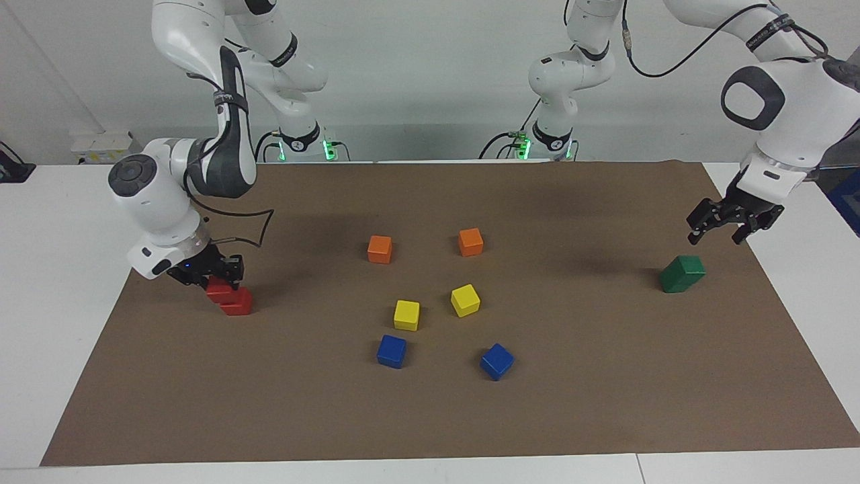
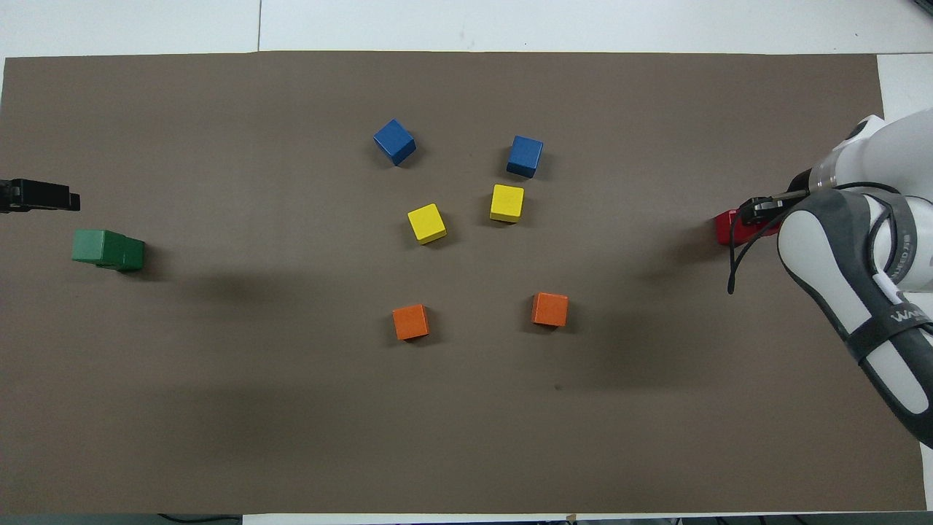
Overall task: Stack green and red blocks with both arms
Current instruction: 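Lower the red cube onto the red cube and open the right gripper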
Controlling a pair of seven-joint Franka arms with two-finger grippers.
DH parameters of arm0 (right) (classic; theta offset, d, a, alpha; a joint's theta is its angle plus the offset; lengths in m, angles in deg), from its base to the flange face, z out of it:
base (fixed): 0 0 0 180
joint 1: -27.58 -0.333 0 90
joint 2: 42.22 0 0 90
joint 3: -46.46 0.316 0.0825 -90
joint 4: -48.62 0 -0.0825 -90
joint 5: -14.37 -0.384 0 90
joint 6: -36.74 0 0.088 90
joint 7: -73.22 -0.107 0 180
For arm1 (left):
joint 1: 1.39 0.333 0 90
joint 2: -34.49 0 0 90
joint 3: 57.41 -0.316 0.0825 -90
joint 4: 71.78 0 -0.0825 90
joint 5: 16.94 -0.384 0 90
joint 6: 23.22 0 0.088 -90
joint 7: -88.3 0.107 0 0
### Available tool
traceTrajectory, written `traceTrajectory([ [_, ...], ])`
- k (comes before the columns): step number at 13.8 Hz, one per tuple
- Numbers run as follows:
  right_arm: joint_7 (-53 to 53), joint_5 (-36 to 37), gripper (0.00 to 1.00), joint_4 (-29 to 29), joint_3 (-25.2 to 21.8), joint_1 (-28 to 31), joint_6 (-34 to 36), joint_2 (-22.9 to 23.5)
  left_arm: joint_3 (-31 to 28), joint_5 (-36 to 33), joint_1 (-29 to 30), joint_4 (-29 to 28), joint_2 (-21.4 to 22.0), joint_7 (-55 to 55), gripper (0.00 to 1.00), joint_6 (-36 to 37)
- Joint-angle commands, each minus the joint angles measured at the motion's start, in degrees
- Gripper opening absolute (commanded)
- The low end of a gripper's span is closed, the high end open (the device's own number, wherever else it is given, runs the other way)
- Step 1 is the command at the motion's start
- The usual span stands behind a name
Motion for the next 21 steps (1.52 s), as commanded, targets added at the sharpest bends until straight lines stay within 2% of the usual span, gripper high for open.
traceTrajectory([
  [1,-1.36,-0.97,0.0,4.37,0.62,0.48,-4.53,-2.14,-0.42,0.21,-1.97,-0.1,4.06,-3.44,1.0,5.34],
  [3,-1.19,-0.97,0.0,5.26,0.62,0.57,-6.13,-2.06,-0.33,0.21,-2.85,0.34,6.25,-4.41,1.0,9.47],
  [7,-1.27,-0.98,0.0,5.35,0.62,0.57,-6.49,-2.05,-0.24,-0.92,-3.11,4.72,6.79,-4.94,1.0,20.98],
  [10,-1.27,-1.06,0.0,5.35,0.62,0.66,-6.49,-2.05,0.02,-2.16,-5.66,5.0,6.79,-9.57,1.0,20.57],
  [11,-1.36,-1.06,0.14,5.43,0.62,0.66,-6.49,-2.05,0.11,-2.16,-6.44,5.08,6.79,-10.9,1.0,20.22],
  [13,-1.36,-1.06,0.82,5.35,0.62,0.66,-6.49,-1.97,-0.33,-2.08,-7.5,6.4,6.27,-10.83,1.0,20.13],
  [14,-1.36,-1.06,1.0,5.35,0.62,0.66,-6.4,-2.05,-0.33,-2.16,-7.59,6.4,6.09,-10.83,1.0,19.86],
  [19,-1.27,-1.06,1.0,3.25,0.62,0.48,-4.91,-1.7,-0.68,-4.54,-9.79,6.4,5.65,-10.83,1.0,20.04],
  [21,-1.62,-1.06,1.0,-0.61,0.8,0.13,0.95,-1.88,-0.68,-4.54,-10.23,6.84,5.56,-10.83,1.0,20.21],
])
